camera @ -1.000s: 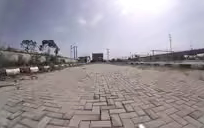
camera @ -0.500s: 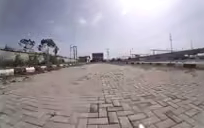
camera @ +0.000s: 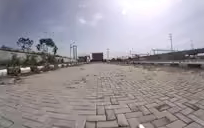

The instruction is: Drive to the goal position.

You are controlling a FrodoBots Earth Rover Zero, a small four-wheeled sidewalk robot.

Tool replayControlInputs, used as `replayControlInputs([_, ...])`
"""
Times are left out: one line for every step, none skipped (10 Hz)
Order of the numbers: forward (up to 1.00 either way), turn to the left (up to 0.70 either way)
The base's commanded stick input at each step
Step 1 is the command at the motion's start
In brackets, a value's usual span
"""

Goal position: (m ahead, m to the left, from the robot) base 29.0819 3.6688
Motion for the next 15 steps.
replayControlInputs([1.0,0.0])
replayControlInputs([1.0,0.0])
replayControlInputs([1.0,0.0])
replayControlInputs([1.0,-0.04])
replayControlInputs([1.0,-0.04])
replayControlInputs([1.0,-0.04])
replayControlInputs([1.0,-0.04])
replayControlInputs([1.0,-0.04])
replayControlInputs([1.0,-0.04])
replayControlInputs([1.0,-0.04])
replayControlInputs([1.0,-0.04])
replayControlInputs([1.0,0.0])
replayControlInputs([1.0,0.0])
replayControlInputs([1.0,0.0])
replayControlInputs([1.0,0.0])
